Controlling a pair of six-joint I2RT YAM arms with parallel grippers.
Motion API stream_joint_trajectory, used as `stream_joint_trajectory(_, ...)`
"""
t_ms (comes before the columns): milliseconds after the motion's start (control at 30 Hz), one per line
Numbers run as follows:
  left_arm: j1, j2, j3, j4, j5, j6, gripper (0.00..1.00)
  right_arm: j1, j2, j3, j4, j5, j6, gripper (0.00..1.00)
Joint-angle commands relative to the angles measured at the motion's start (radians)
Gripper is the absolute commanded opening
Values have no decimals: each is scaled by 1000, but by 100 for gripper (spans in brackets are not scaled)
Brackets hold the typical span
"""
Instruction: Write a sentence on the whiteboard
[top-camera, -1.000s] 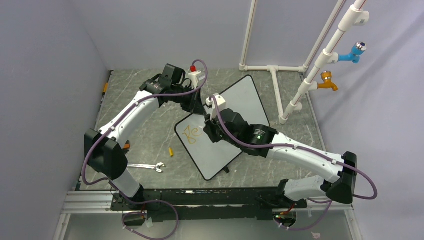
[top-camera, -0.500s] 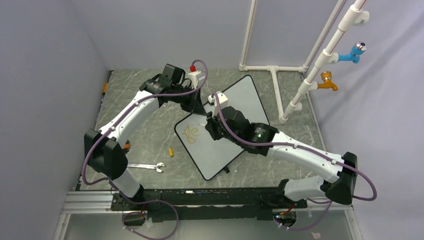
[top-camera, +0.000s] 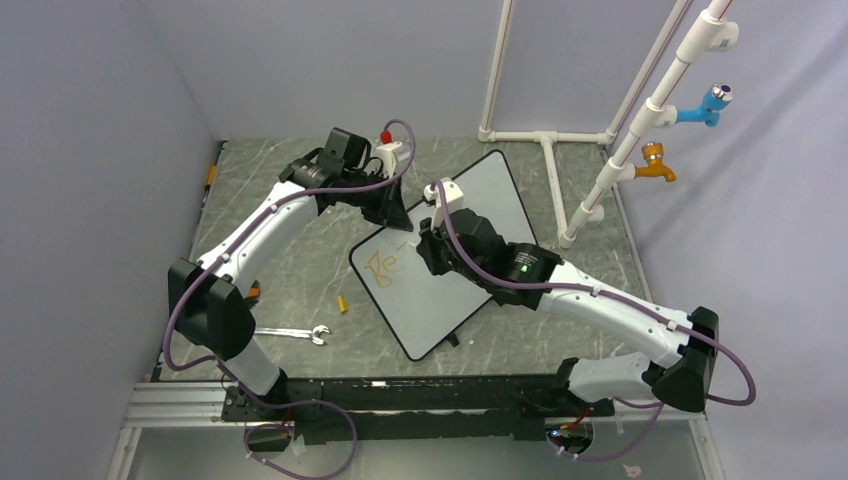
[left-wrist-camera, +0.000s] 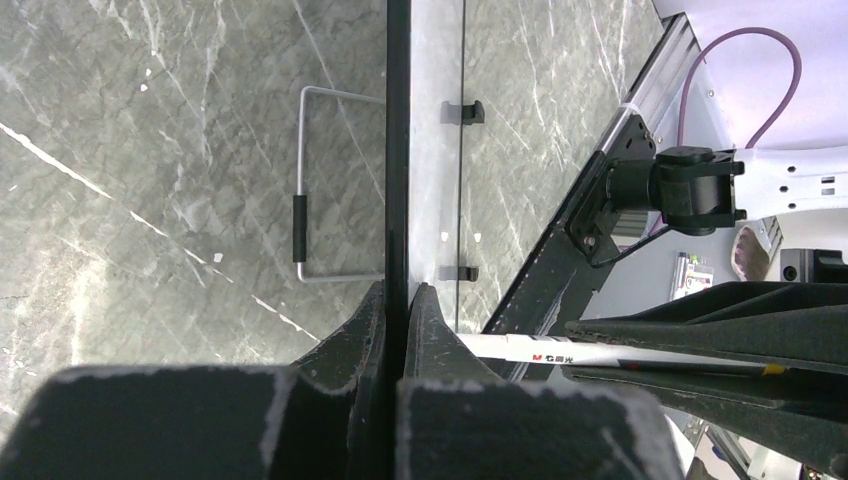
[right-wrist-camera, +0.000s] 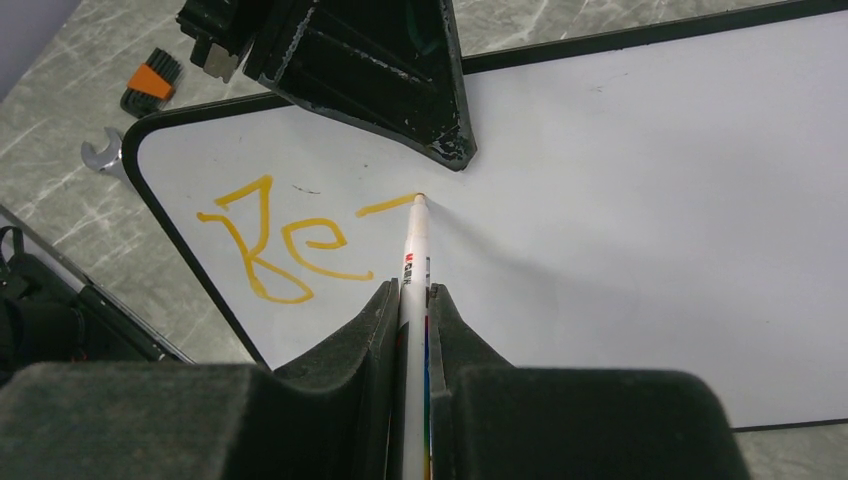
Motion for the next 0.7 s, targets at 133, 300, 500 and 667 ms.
stream_joint_trajectory(133, 2, -25, 8, -5, -210, 112, 0, -5, -81, 7, 49, -58, 3, 0)
stream_joint_trajectory(300, 1, -28, 7, -3, -208, 112, 0, -6, -47, 30, 54, -68, -7, 0)
stream_joint_trajectory(500, -2, -29, 8, -5, -206, 112, 0, -5, 5, 51, 71, -52, -18, 0)
stream_joint_trajectory(667, -5, -31, 8, -5, -208, 112, 0, -5, 24, 52, 74, -45, -25, 0)
